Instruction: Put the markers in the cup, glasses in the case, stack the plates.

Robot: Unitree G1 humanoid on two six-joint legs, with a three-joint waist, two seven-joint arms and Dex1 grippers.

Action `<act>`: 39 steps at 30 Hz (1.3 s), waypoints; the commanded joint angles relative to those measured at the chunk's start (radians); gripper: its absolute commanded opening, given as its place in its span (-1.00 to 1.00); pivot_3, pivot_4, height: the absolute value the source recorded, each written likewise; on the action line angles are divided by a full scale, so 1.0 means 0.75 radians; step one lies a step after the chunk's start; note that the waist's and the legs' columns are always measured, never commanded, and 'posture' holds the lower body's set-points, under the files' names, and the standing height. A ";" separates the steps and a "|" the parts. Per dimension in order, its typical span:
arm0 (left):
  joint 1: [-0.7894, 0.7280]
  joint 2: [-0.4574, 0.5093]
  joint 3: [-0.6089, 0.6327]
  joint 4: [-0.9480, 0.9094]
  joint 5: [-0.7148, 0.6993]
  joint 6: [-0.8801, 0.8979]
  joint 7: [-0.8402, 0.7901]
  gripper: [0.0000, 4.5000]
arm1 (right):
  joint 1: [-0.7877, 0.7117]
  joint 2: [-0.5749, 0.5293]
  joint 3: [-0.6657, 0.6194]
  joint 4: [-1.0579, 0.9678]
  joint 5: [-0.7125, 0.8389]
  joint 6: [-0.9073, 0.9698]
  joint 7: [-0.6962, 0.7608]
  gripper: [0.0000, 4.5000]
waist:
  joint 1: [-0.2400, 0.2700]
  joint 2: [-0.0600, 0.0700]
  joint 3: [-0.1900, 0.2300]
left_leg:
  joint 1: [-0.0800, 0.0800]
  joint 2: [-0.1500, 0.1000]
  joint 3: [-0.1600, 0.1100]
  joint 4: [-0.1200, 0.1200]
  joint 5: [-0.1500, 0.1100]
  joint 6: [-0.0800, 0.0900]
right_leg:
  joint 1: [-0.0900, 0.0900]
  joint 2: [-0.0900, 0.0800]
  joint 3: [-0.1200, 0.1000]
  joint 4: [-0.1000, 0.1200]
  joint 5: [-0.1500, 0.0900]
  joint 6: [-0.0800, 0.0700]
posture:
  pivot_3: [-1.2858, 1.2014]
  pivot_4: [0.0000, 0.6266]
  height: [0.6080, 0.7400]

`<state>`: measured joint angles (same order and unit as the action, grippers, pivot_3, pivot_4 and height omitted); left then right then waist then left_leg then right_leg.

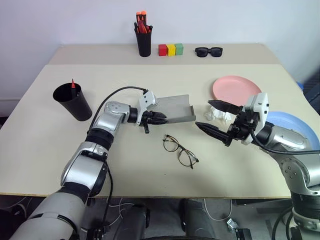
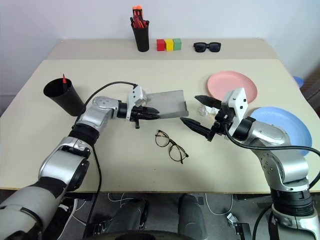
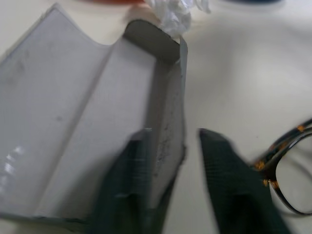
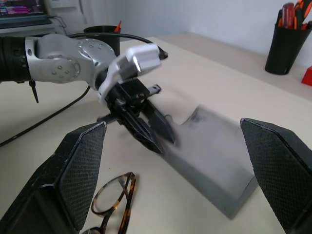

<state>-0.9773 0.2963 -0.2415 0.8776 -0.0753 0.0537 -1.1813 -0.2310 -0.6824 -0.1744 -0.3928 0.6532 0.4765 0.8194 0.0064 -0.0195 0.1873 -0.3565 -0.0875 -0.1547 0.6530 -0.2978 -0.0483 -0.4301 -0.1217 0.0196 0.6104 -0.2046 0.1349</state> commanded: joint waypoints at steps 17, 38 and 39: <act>0.040 0.342 0.034 -0.242 -0.061 0.072 -0.539 -0.87 | 0.010 0.003 -0.035 -0.050 0.031 -0.022 0.010 1.00 | -0.030 0.000 0.000 | 0.000 0.000 -0.001 -0.002 0.000 0.000 | -0.001 0.000 0.000 0.002 0.000 0.001 | 0.03 -0.52 1.00; -0.066 0.417 -0.291 0.235 -0.182 -0.688 -0.578 -0.31 | 0.001 0.001 -0.038 -0.061 0.040 -0.018 0.026 1.00 | -0.024 0.000 0.000 | -0.001 0.000 -0.001 0.001 -0.001 0.002 | 0.000 0.000 0.000 0.002 0.000 0.001 | 0.03 -0.52 1.00; -0.072 0.416 -0.285 0.245 -0.186 -0.709 -0.578 -0.06 | 0.003 0.000 -0.037 -0.065 0.044 -0.011 0.025 1.00 | -0.029 0.000 0.000 | -0.001 0.000 -0.001 0.001 -0.001 0.002 | 0.000 0.000 0.000 0.002 0.000 0.001 | 0.03 -0.52 1.00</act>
<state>-0.9993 0.5963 -0.4573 1.0588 -0.1872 -0.4635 -1.6116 -0.2300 -0.6801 -0.1737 -0.3978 0.6654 0.4739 0.8400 -0.0151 -0.0197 0.1875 -0.3570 -0.0876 -0.1554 0.6539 -0.2990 -0.0460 -0.4304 -0.1217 0.0195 0.6118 -0.2046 0.1355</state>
